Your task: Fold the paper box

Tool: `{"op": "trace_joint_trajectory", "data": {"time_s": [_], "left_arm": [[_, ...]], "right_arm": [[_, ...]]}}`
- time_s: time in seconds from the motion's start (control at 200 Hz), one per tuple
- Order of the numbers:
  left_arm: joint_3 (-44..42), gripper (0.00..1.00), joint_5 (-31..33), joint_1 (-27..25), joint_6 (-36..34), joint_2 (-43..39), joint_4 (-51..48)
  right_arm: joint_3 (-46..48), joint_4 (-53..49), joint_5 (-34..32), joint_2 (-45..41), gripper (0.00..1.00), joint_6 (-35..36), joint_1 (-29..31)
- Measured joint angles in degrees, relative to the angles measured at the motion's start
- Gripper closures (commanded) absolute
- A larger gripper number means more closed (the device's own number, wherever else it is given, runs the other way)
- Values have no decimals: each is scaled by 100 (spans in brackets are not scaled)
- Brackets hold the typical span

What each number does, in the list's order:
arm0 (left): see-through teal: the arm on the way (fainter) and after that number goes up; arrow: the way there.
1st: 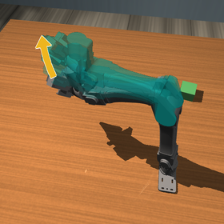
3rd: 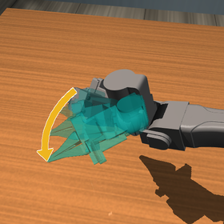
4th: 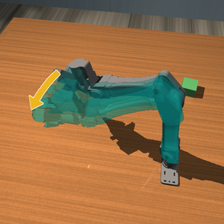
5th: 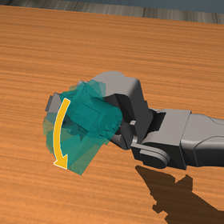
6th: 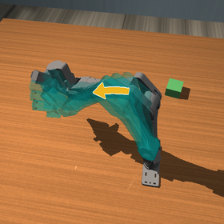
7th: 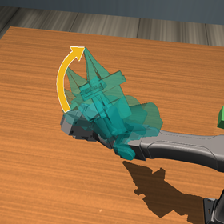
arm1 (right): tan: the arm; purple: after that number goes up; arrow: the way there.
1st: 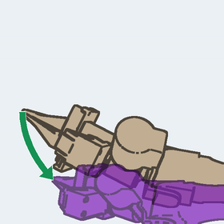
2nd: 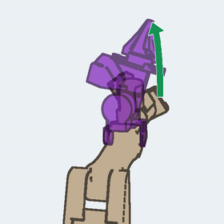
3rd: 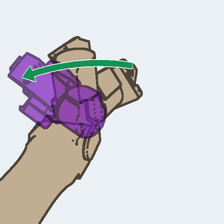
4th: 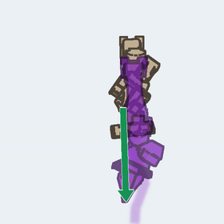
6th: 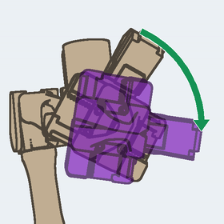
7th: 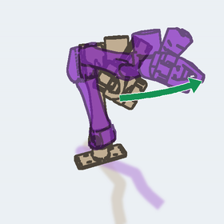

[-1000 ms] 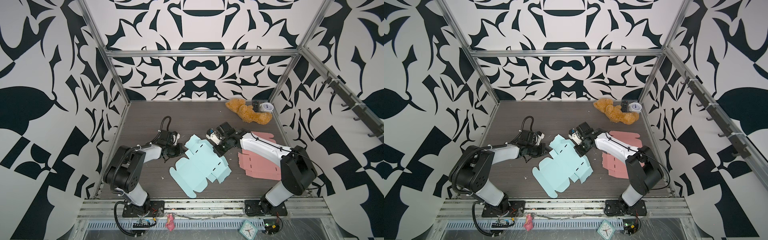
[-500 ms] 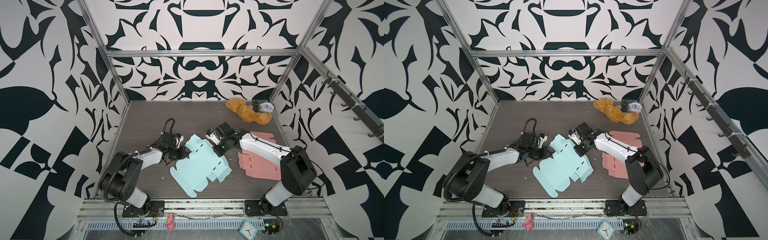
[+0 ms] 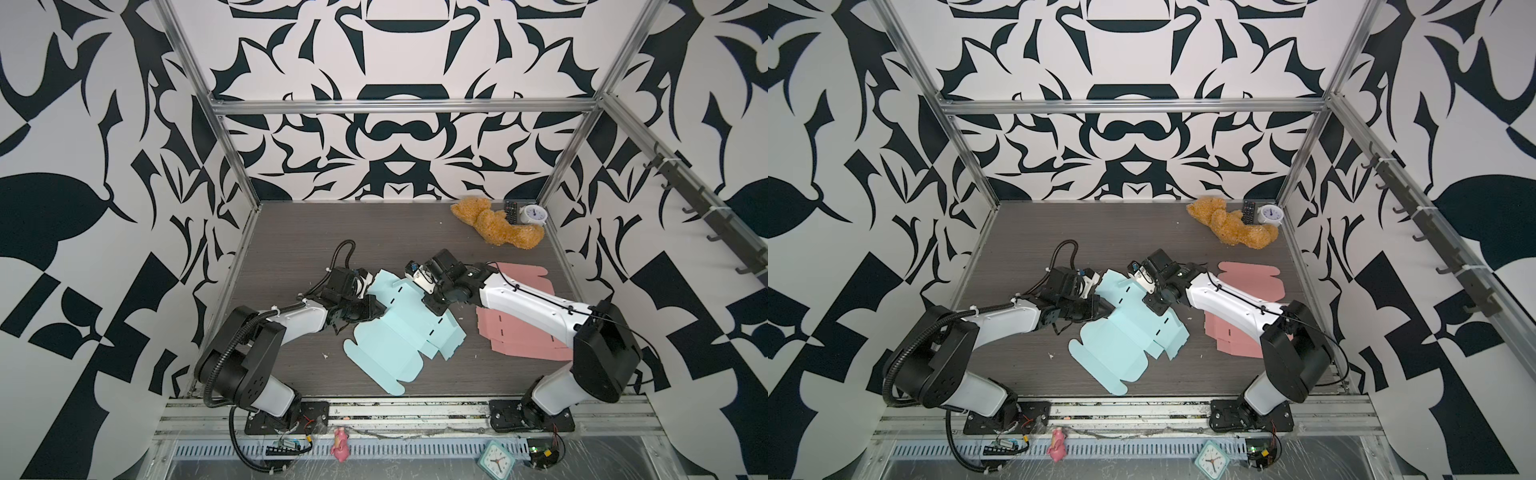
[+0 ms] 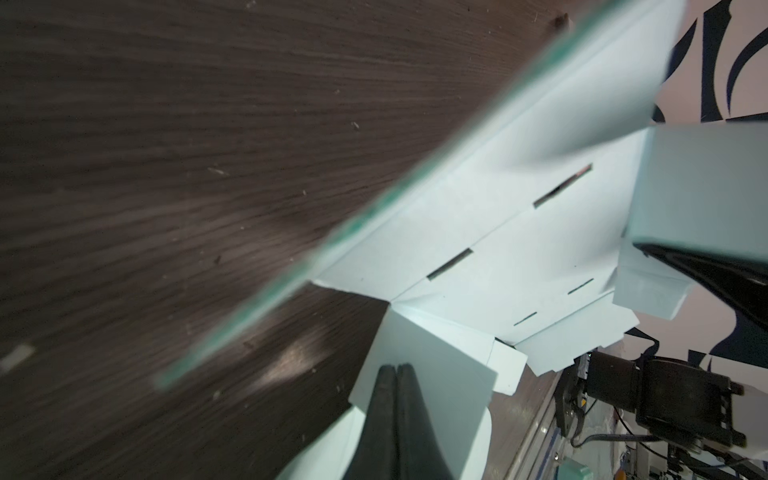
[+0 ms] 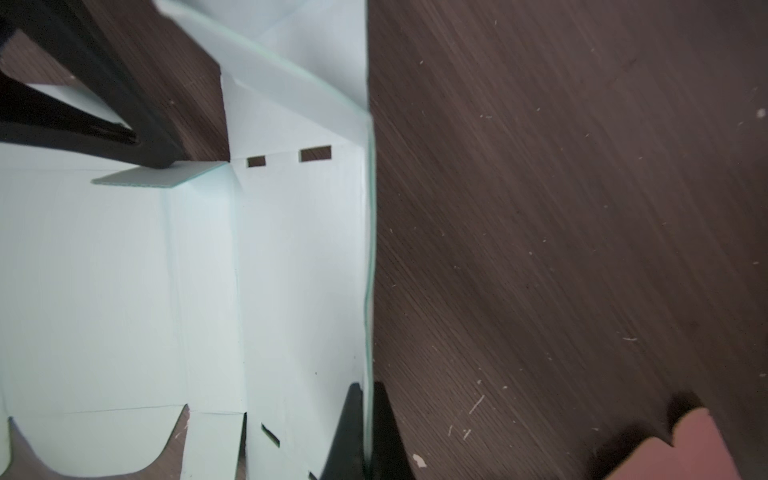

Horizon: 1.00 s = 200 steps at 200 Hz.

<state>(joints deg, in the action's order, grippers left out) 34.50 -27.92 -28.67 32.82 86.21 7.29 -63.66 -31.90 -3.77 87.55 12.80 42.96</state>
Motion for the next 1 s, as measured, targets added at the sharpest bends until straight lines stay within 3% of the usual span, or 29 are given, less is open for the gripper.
{"op": "trace_joint_trajectory", "data": {"time_s": [0.575,1.0], "left_arm": [[-109,99,-229,815,-286,-918,17],[393,91,-487,1731,-431,-1384,-1005]], "right_arm": [[323,1001,-2369,33,100,1513,1191],[385,1591,-3134,472,100,2262,1499]]}}
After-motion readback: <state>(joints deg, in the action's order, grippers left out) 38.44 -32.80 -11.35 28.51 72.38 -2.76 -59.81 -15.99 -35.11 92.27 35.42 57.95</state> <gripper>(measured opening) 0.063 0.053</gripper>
